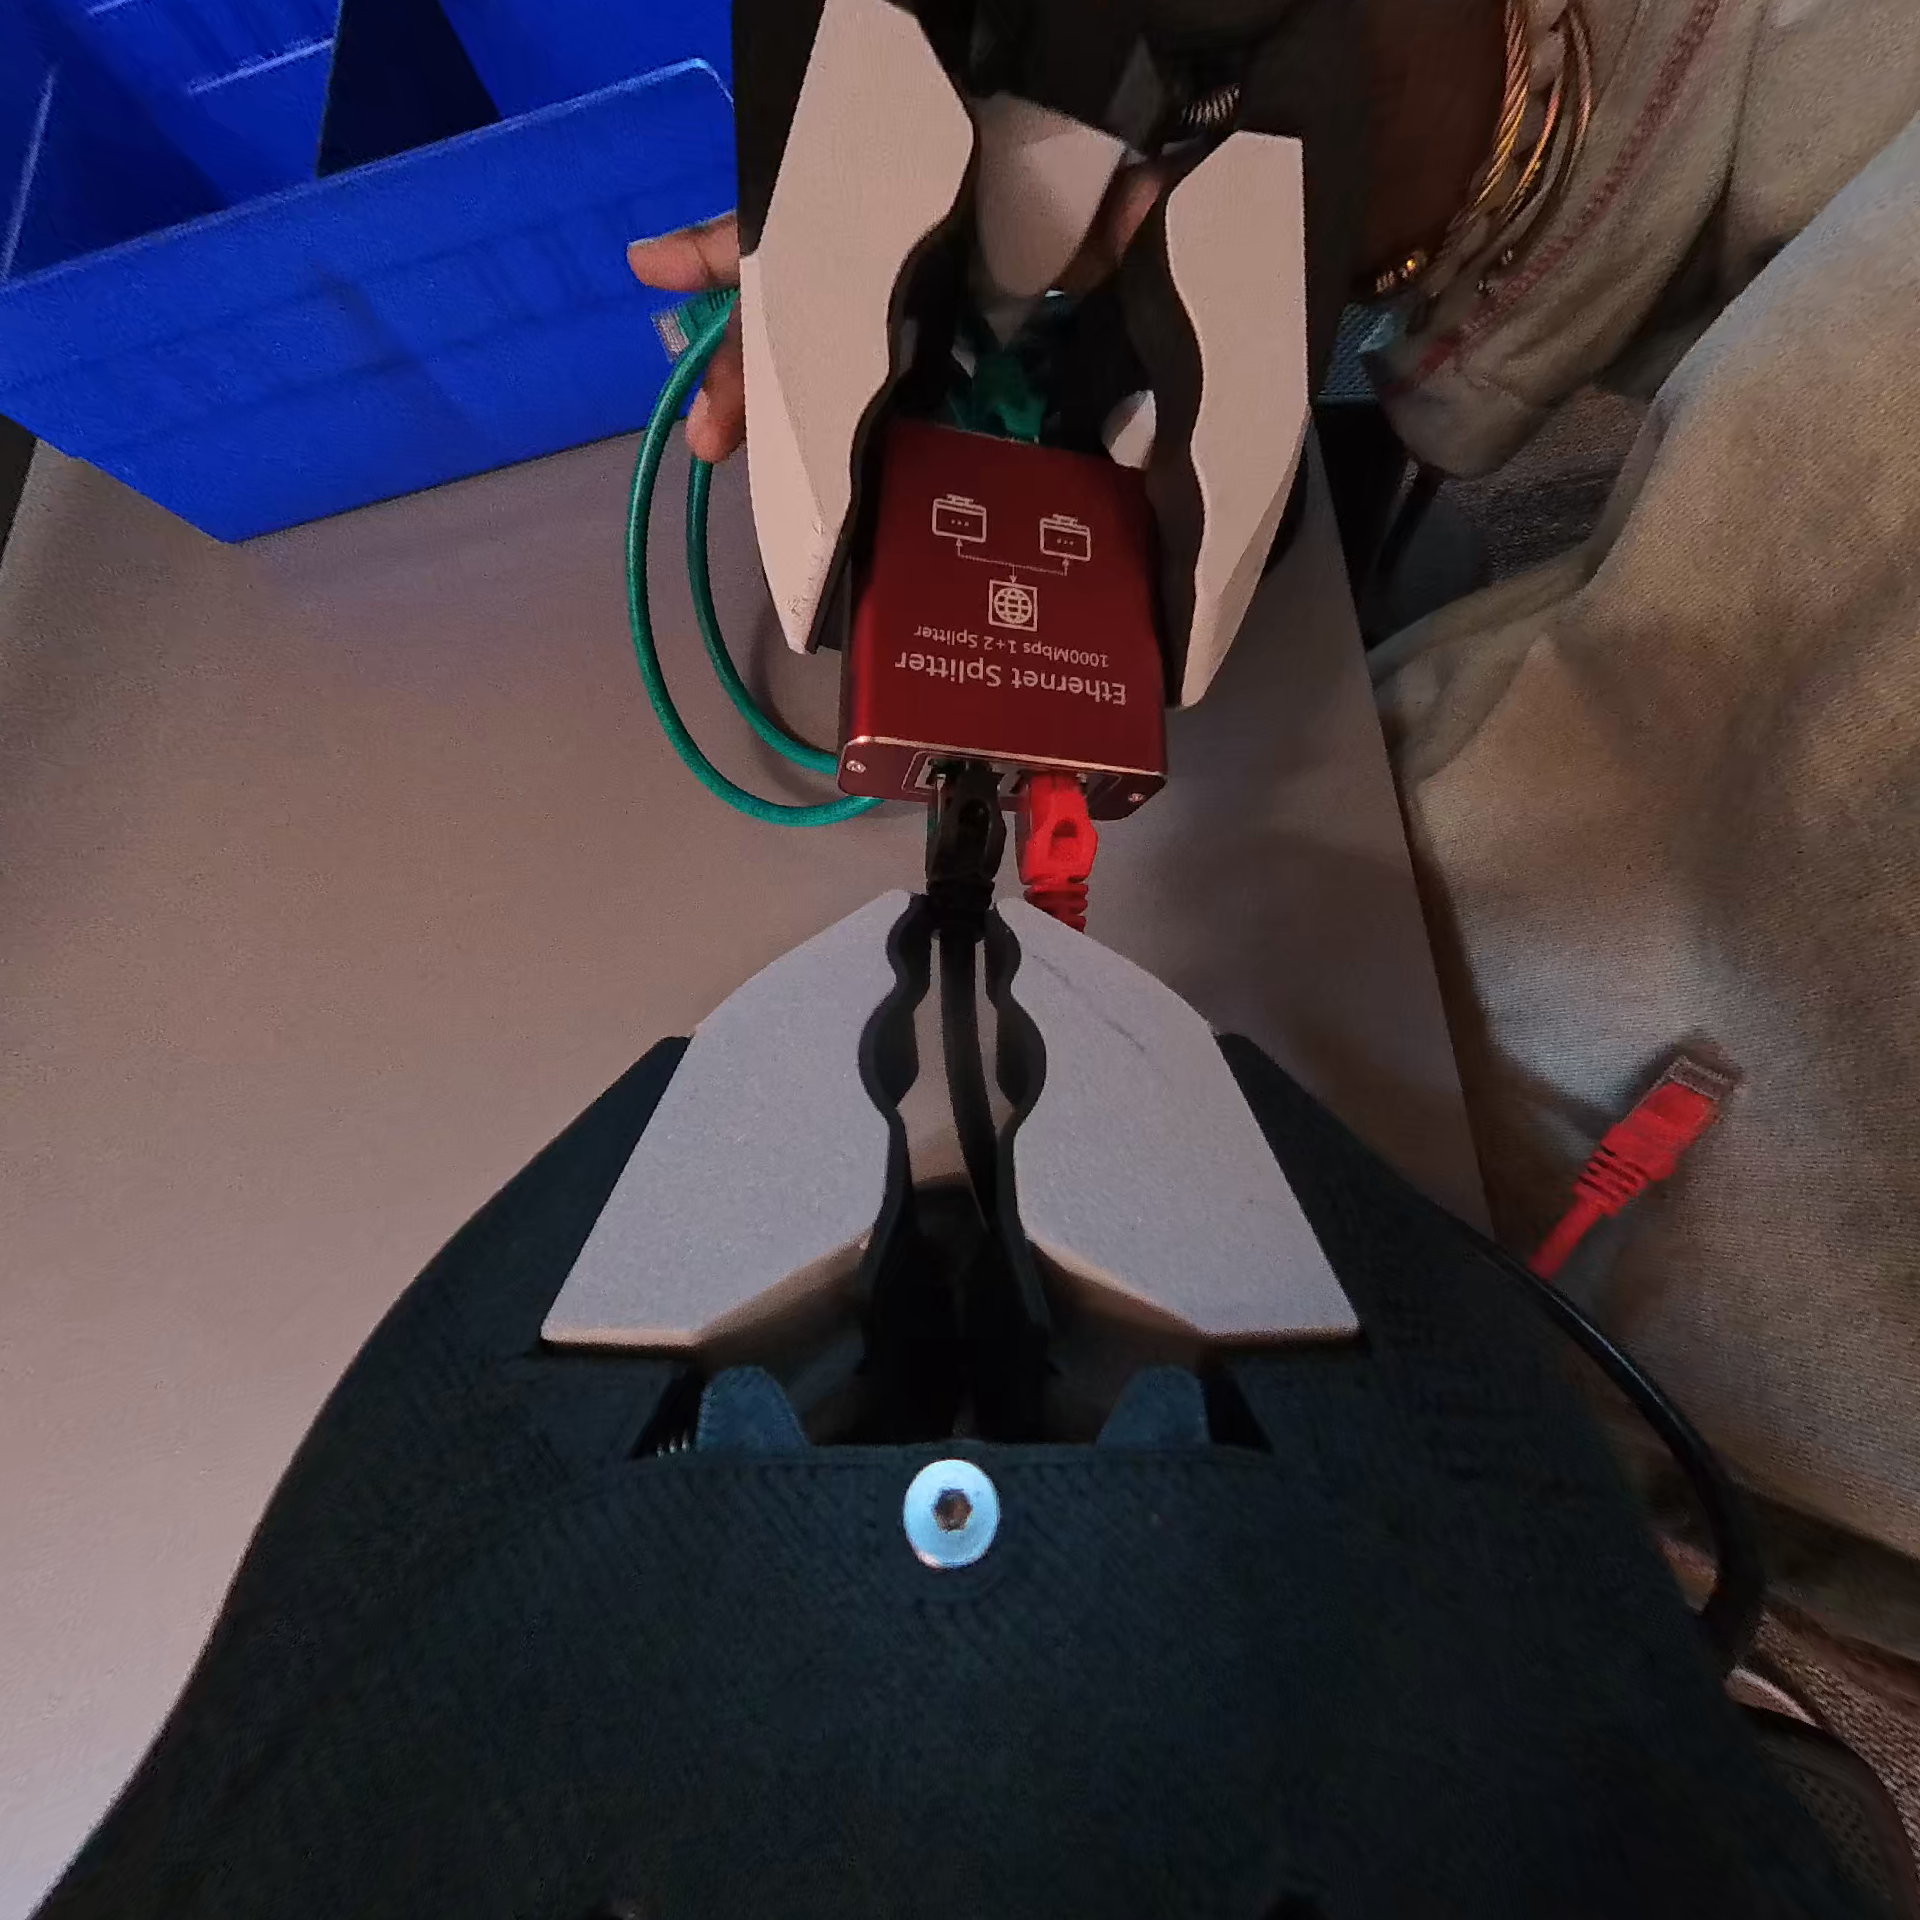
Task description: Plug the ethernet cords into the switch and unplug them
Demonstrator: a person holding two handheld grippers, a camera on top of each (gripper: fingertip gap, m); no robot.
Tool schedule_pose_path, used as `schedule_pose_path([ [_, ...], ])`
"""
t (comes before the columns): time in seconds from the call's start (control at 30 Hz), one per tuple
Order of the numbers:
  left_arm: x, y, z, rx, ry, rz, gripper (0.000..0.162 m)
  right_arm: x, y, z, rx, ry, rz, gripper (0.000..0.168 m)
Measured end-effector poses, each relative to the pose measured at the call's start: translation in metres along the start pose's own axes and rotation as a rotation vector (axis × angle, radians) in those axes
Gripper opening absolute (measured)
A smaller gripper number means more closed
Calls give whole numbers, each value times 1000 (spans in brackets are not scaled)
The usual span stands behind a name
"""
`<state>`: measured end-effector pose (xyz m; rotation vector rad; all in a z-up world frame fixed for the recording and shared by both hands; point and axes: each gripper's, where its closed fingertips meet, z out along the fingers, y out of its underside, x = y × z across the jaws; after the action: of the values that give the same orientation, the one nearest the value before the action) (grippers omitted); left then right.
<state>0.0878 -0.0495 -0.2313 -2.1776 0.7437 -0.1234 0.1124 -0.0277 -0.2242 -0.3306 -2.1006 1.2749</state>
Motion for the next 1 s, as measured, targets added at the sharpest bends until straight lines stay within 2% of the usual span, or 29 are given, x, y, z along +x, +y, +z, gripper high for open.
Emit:
schedule_pose_path([
  [0.1,-7,-7,-9,22,-56,36,9,5,-4,-1,13,37,-37,68],
  [0.2,-25,-22,-33,93,-244,50,49,11,-20,-5,44,68,-100,68],
  [0.27,-34,-31,-54,134,-374,72,63,15,-31,-6,53,91,-137,68],
  [0.37,-43,-45,-99,279,-603,112,63,27,-31,-9,6,132,-177,68],
  [0.57,-39,-38,-160,418,-832,72,63,50,-37,-23,-52,245,-247,68],
  [0.73,-37,-38,-195,599,-999,34,63,81,-49,-45,-152,422,-363,68],
  [0.83,-38,-35,-208,665,-1052,8,63,108,-67,-70,-186,566,-434,68],
  [1.0,-41,-29,-213,647,-1125,25,62,160,-97,-138,-148,888,-444,68],
])
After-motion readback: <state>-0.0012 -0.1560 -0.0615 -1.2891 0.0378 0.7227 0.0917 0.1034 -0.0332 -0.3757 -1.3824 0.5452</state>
